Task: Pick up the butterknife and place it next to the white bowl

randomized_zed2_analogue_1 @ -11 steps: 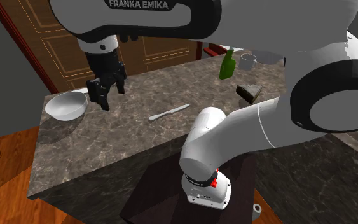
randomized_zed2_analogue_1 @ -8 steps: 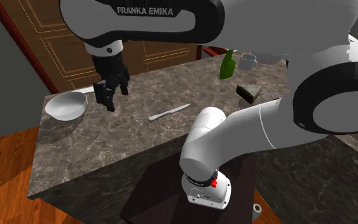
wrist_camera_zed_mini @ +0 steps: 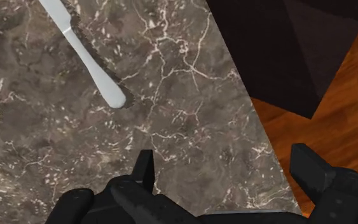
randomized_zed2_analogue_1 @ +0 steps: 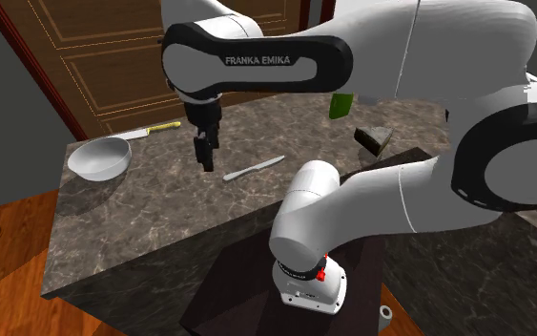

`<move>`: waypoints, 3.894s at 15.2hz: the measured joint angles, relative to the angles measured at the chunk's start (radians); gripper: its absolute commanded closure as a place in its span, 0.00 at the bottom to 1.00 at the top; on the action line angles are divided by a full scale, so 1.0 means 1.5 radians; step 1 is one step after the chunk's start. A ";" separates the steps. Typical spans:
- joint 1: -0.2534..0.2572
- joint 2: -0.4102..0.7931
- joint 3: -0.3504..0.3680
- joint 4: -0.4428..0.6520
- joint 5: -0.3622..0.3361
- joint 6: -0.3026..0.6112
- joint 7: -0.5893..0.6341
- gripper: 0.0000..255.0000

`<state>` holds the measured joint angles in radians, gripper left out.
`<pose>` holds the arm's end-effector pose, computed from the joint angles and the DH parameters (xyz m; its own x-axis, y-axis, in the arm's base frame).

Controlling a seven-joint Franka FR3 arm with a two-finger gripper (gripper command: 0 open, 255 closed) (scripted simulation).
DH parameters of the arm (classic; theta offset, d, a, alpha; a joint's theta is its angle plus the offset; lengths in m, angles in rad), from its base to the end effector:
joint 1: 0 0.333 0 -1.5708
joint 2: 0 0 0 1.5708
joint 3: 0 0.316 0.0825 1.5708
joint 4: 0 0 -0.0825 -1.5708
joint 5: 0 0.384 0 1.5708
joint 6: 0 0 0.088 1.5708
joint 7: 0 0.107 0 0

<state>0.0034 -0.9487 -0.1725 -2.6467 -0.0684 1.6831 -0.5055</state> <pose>0.2660 -0.0571 0.5047 0.9142 0.4050 0.0166 0.4051 -0.9113 -0.0732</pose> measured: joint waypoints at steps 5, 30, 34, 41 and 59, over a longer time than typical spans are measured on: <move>-0.022 -0.015 -0.099 -0.059 -0.095 0.044 -0.149 0.00; -0.027 0.167 -0.370 -0.122 -0.307 0.312 -0.445 1.00; -0.027 0.166 -0.370 -0.120 -0.307 0.313 -0.445 1.00; -0.029 0.161 -0.367 -0.120 -0.306 0.306 -0.445 1.00; -0.025 0.075 -0.282 -0.017 -0.243 0.116 -0.449 1.00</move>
<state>-0.0334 -0.8363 -0.5948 -2.6721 -0.4332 1.8574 -1.1787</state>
